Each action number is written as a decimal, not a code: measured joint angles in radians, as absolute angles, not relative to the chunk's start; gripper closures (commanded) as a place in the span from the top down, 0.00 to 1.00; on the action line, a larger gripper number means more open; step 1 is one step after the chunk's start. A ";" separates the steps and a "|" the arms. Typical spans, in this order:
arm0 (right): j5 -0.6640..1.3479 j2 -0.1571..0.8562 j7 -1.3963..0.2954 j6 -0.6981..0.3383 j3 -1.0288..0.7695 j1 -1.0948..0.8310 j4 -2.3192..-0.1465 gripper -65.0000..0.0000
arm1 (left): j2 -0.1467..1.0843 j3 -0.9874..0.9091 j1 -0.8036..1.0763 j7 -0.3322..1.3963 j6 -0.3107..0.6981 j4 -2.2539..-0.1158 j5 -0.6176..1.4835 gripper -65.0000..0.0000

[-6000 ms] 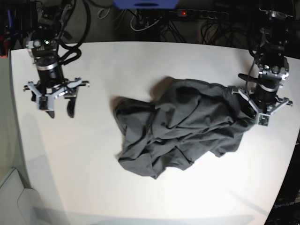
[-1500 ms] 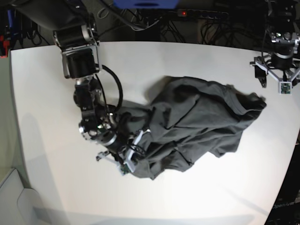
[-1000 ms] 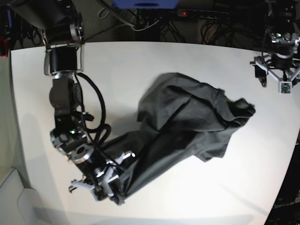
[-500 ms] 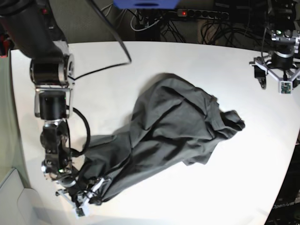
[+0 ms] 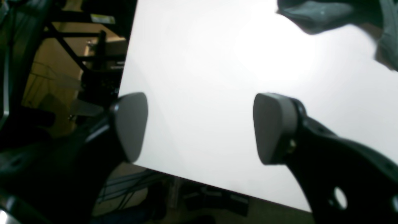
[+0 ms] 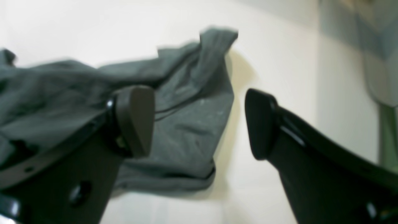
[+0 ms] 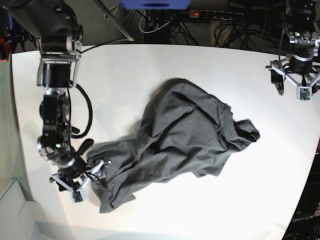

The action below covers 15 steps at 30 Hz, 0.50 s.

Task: Layout the t-shirt on the table in an organized manner, then fold the t-shirt properly
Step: 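Drag the grasped grey t-shirt fabric with the right gripper away from the left gripper, then release and regrasp the t-shirt fabric with the right gripper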

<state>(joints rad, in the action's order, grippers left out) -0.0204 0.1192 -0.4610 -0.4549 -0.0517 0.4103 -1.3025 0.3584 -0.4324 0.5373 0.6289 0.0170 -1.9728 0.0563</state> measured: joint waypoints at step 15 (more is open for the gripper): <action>-0.020 -0.016 -0.465 -0.511 0.087 0.229 -1.460 0.67 | 0.335 -0.432 0.520 0.630 0.015 -1.970 0.053 0.79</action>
<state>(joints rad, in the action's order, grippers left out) -0.0204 -0.0158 -0.4652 -0.5106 0.0872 0.2295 -1.4601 0.3351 -0.4320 0.5201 0.6296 0.0151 -1.9701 0.0528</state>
